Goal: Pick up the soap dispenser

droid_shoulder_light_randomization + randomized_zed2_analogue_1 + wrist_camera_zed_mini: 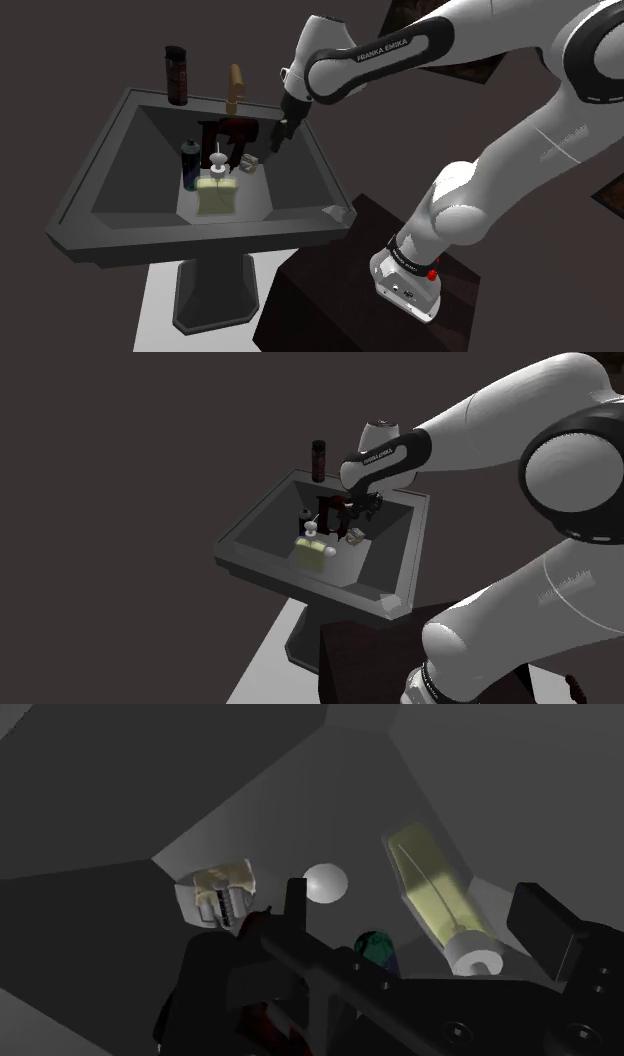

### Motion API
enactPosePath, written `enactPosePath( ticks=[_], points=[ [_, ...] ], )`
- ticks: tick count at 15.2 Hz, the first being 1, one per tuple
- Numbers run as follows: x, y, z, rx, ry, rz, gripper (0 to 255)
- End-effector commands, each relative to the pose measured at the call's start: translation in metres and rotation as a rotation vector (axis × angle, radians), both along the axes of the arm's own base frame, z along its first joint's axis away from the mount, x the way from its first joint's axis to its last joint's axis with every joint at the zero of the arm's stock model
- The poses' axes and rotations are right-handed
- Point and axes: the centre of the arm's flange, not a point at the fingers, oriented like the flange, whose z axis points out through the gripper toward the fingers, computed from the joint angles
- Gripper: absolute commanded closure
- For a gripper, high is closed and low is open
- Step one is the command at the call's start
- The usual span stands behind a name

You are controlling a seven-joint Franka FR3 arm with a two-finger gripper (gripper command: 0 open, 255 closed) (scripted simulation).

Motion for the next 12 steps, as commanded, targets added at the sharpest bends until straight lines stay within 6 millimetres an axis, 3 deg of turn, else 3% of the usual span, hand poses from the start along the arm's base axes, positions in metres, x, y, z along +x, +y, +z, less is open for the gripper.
enactPosePath(
  ticks=[1, 12],
  points=[
    [0.010, 0.010, -0.020, 0.013, -0.003, 0.029, 0],
    [0.064, 0.077, -0.130, 0.085, -0.009, 0.188, 0]
  ],
)
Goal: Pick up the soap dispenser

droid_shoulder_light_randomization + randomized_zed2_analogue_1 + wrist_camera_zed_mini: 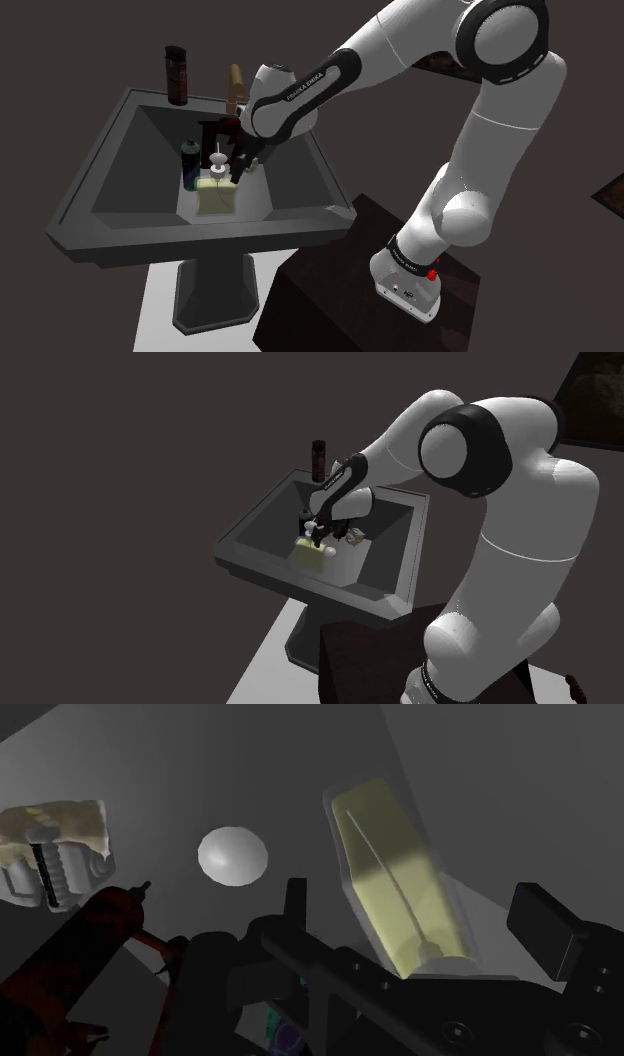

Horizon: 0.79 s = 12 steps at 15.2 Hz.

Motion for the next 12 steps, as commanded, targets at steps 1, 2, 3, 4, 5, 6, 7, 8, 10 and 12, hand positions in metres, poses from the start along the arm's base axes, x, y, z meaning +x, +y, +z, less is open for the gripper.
enactPosePath(
  ticks=[1, 2, 3, 4, 5, 6, 7, 8, 10, 12],
  points=[
    [0.007, 0.012, -0.017, 0.014, -0.002, 0.029, 0],
    [0.009, 0.015, -0.020, 0.016, -0.002, 0.035, 0],
    [0.009, 0.015, -0.026, 0.016, -0.002, 0.035, 0],
    [0.009, 0.015, -0.031, 0.016, -0.002, 0.035, 0],
    [0.009, 0.015, -0.036, 0.016, -0.002, 0.035, 0],
    [0.009, 0.015, -0.041, 0.016, -0.002, 0.035, 0],
    [0.009, 0.015, -0.047, 0.016, -0.002, 0.035, 0],
    [0.009, 0.015, -0.052, 0.016, -0.002, 0.035, 0],
    [0.008, 0.014, -0.060, 0.016, -0.002, 0.035, 0],
    [0.009, 0.014, -0.061, 0.016, -0.002, 0.035, 255]
  ],
)
